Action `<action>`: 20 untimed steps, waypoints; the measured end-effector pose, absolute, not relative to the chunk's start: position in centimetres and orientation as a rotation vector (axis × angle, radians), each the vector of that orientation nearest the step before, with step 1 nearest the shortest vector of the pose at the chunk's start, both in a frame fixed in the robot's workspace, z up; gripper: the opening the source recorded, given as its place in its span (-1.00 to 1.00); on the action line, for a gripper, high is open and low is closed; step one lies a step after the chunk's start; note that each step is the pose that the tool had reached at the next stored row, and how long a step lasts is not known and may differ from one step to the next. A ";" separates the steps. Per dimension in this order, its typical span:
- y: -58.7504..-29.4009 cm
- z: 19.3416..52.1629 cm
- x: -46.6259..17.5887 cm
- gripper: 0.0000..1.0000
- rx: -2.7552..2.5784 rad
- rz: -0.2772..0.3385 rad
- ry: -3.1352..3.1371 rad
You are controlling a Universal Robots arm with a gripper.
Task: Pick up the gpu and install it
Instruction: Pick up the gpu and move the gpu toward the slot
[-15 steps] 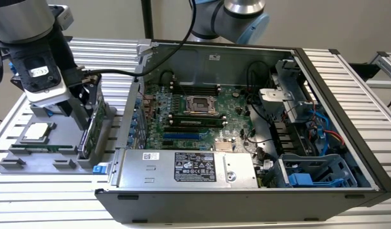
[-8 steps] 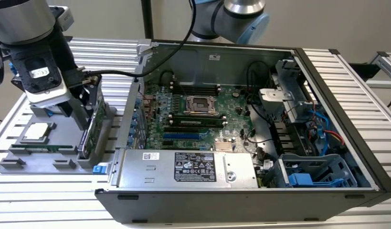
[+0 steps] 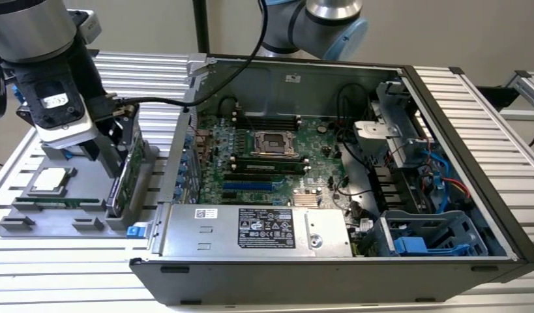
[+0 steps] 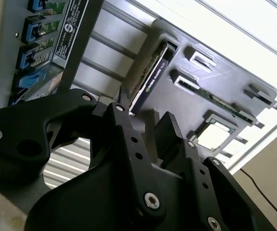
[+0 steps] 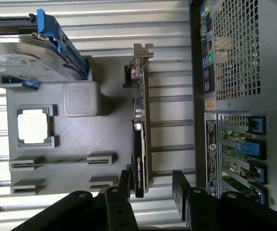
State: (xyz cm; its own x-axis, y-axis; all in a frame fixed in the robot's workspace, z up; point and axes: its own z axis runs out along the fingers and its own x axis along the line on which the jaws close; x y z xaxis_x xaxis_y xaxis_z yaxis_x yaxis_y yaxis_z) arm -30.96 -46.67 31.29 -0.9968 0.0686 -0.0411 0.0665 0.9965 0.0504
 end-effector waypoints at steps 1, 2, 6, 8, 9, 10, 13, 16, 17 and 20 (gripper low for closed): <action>-46.7 31.3 -31.0 1.00 0.105 0.076 3.096; -46.7 31.3 -31.0 1.00 0.105 0.076 3.096; -46.7 31.2 -31.0 1.00 0.105 0.076 3.096; -46.7 31.1 -31.0 1.00 0.105 0.076 3.096; -46.7 31.1 -31.0 1.00 0.105 0.076 3.096; -46.7 31.1 -31.0 1.00 0.105 0.076 3.096; -46.7 31.0 -31.0 1.00 0.105 0.076 3.096; -46.7 30.9 -31.0 1.00 0.105 0.076 3.096; -46.7 30.9 -31.0 1.00 0.105 0.076 3.096; -46.7 30.9 -31.0 1.00 0.105 0.076 3.096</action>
State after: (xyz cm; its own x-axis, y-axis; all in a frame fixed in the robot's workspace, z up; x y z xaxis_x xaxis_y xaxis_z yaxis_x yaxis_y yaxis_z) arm -30.96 -46.67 30.85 -0.9968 0.0686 -0.0411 0.0665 0.9965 0.0504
